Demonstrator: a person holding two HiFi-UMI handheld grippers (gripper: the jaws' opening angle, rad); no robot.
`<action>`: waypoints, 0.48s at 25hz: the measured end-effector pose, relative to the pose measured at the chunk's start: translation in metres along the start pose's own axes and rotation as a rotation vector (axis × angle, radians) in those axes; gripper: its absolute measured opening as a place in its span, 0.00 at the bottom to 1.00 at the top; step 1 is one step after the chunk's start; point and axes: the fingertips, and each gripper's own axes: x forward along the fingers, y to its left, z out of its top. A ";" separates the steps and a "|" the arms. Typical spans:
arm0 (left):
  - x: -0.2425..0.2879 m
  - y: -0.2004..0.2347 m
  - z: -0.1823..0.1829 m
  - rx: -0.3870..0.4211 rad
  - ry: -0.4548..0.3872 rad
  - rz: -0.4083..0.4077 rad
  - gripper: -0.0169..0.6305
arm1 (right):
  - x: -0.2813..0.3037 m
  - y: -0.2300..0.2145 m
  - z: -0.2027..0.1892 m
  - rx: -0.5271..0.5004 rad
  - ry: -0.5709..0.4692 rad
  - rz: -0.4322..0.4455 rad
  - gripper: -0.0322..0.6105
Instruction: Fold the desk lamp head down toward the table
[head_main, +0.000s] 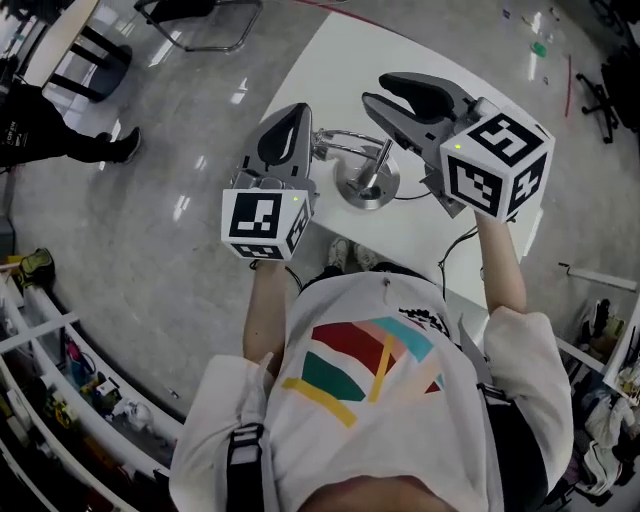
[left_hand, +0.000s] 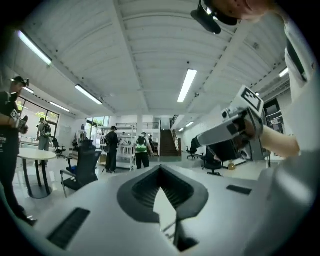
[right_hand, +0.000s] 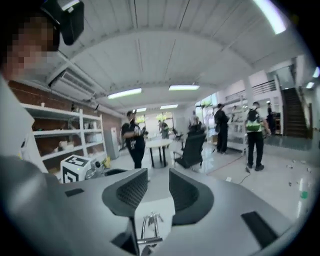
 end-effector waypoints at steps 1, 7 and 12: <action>0.000 -0.004 0.017 -0.002 -0.043 0.001 0.09 | -0.013 -0.004 0.010 0.037 -0.114 -0.041 0.27; -0.003 -0.034 0.090 0.035 -0.192 -0.040 0.09 | -0.076 -0.019 0.019 0.189 -0.463 -0.235 0.27; 0.001 -0.060 0.102 0.063 -0.229 -0.109 0.09 | -0.094 -0.018 0.007 0.257 -0.528 -0.236 0.27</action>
